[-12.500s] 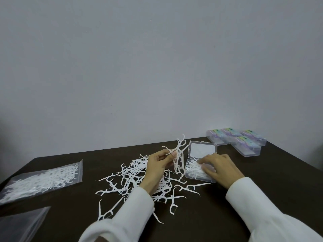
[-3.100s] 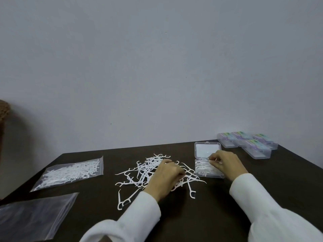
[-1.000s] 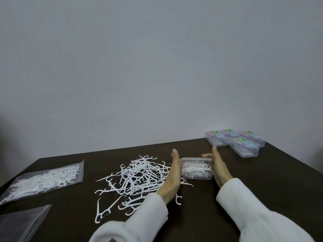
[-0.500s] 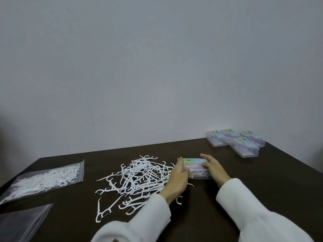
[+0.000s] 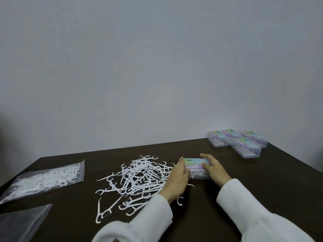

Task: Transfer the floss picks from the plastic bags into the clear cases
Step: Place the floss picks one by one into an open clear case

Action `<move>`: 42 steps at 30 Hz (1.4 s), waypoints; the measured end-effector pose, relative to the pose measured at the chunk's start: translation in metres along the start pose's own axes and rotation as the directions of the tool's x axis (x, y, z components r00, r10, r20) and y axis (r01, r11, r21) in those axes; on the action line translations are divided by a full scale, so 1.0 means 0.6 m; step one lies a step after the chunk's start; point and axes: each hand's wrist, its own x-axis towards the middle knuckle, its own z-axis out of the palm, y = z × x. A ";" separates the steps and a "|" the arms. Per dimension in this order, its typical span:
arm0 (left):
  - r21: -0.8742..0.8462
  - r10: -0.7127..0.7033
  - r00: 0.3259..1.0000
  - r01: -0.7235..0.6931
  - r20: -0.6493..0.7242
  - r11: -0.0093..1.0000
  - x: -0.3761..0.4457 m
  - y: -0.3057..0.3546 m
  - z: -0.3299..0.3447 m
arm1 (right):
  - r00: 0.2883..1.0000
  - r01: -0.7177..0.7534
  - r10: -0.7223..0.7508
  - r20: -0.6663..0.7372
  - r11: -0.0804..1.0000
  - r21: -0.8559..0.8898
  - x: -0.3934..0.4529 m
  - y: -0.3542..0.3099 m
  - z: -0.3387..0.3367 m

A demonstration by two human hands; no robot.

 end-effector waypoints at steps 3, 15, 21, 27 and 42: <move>0.103 0.051 0.998 -0.056 0.042 0.993 0.008 -0.004 -0.010 | 1.000 -0.006 0.005 0.020 0.999 0.048 0.004 -0.003 -0.003; 0.147 0.150 0.981 -0.131 -0.120 0.980 0.137 0.010 -0.066 | 0.993 0.108 -0.106 -0.048 0.994 0.036 0.107 -0.029 -0.011; -0.022 0.075 0.986 -0.079 -0.150 0.997 0.211 -0.007 -0.071 | 0.982 0.177 -0.179 -0.065 0.983 -0.044 0.175 -0.026 -0.013; 0.144 0.065 0.993 -0.051 -0.095 0.988 0.267 -0.037 -0.063 | 0.980 0.152 -0.172 -0.099 0.971 -0.184 0.226 -0.008 0.003; 0.333 0.072 0.994 -0.040 -0.086 0.942 0.280 -0.041 -0.048 | 0.941 0.209 -0.309 -0.140 0.854 -0.476 0.218 -0.010 -0.015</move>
